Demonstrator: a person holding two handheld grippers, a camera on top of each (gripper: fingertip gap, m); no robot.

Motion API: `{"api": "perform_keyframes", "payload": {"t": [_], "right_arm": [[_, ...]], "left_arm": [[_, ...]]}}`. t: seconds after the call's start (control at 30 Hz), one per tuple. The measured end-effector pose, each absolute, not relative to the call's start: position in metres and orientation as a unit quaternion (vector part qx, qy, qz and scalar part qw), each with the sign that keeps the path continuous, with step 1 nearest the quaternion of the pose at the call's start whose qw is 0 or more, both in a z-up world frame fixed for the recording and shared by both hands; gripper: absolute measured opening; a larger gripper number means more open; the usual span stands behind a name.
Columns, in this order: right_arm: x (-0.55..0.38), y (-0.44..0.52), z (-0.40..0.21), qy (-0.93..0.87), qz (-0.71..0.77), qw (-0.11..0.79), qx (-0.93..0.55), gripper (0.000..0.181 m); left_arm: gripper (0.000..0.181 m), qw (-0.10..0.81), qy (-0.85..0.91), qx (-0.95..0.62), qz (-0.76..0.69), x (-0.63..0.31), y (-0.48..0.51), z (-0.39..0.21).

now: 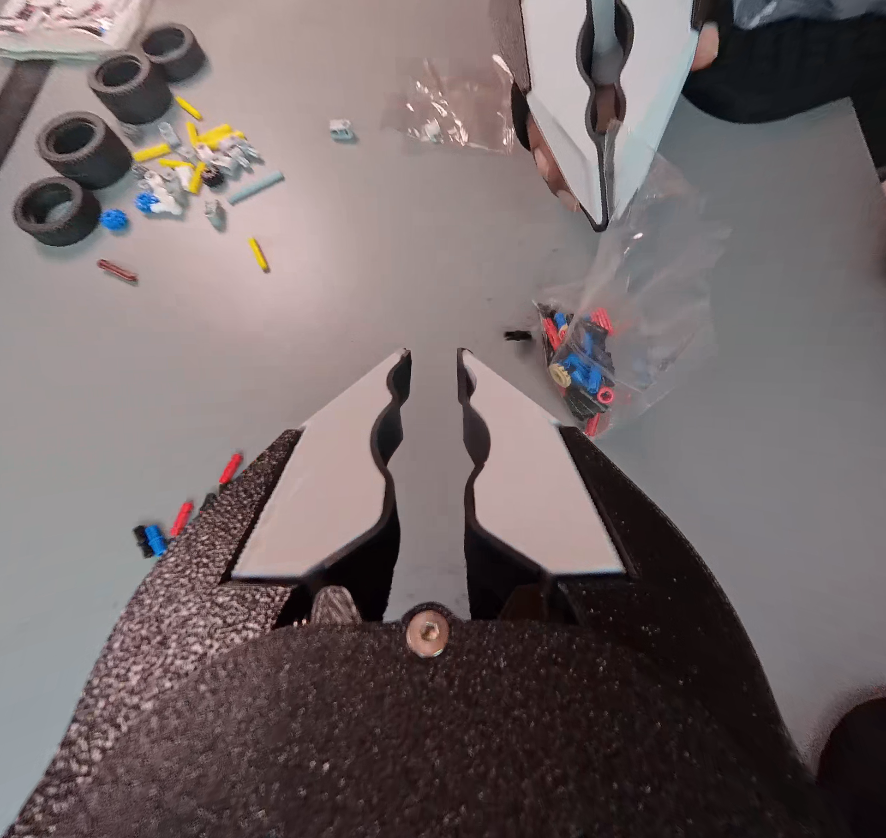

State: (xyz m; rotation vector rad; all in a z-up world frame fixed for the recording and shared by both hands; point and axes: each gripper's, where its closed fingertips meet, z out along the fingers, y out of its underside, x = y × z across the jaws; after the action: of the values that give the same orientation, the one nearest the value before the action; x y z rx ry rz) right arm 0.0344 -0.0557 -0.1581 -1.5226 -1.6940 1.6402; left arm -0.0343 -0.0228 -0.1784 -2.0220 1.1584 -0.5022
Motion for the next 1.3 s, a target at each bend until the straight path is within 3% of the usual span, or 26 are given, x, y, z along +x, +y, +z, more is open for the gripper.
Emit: {"api": "perform_keyframes", "payload": {"t": [0.63,0.97,1.07,1.2,1.3], "right_arm": [[0.045,-0.071,-0.160,-0.632,0.576,0.137,-0.500,0.000],[0.046,-0.071,-0.160,-0.630,0.578,0.137,-0.501,0.000],[0.045,-0.068,-0.159,-0.628,0.576,0.144,-0.503,0.000],[0.043,-0.062,-0.158,-0.615,0.579,0.147,-0.515,0.000],[0.041,-0.058,-0.158,-0.601,0.585,0.143,-0.526,0.000]], "left_arm": [[0.024,0.350,0.468,-0.799,-0.140,0.001,0.023,-0.219],[0.005,0.325,0.460,-0.806,-0.181,0.003,0.032,-0.224],[0.005,0.352,0.450,-0.791,-0.219,0.004,0.020,-0.204],[0.005,0.405,0.456,-0.727,-0.315,0.018,-0.020,-0.129],[0.005,0.397,0.502,-0.695,-0.328,0.028,-0.059,-0.100]]}}
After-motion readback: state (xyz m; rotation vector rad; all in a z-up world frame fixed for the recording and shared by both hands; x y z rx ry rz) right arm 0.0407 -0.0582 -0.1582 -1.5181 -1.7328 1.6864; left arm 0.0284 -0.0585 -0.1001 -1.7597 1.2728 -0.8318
